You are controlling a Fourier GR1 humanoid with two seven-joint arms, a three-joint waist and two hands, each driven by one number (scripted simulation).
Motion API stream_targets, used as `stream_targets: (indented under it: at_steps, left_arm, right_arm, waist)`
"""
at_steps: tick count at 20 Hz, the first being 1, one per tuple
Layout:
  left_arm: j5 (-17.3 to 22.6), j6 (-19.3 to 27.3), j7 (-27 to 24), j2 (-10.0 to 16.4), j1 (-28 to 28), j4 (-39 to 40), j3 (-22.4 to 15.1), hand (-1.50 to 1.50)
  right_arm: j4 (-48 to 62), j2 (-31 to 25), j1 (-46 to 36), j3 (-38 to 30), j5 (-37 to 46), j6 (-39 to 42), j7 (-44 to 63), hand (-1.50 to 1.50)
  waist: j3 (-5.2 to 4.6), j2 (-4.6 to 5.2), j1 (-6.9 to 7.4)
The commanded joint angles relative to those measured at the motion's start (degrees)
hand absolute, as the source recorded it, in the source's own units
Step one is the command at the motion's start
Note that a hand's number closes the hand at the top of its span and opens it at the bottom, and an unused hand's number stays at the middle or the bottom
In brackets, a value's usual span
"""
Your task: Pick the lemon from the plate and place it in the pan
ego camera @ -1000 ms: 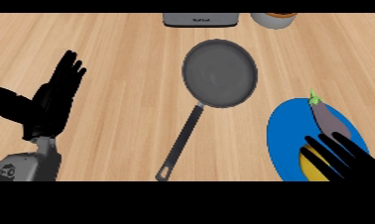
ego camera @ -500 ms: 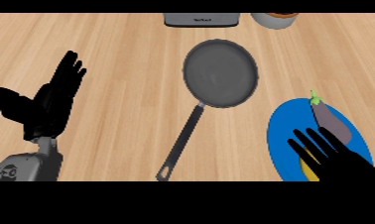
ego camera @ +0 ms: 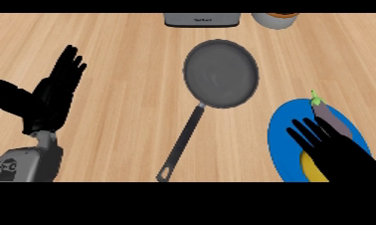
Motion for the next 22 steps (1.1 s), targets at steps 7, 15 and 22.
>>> stream_targets:
  at_steps: [7,15,22]
  left_arm:
    - [-0.7,-3.2,-3.8,-1.7,1.0,3.3,1.1,0.0]
    - [-1.7,-1.9,0.7,-1.9,-0.9,1.6,2.0,0.0]
    - [-2.0,-2.1,0.4,-2.8,1.6,-1.7,2.0,0.0]
  right_arm:
    - [5.3,4.2,-1.4,-1.0,2.8,-2.7,-4.4,-1.5]
    - [18.9,8.6,-5.4,-1.0,6.0,-7.7,-6.5,-1.5]
    - [21.9,11.1,-6.2,1.6,7.8,-13.7,-10.9,1.5]
  waist:
    - [-0.01,0.0,-0.09]
    - [0.01,0.02,0.03]
    - [0.0,-0.01,0.06]
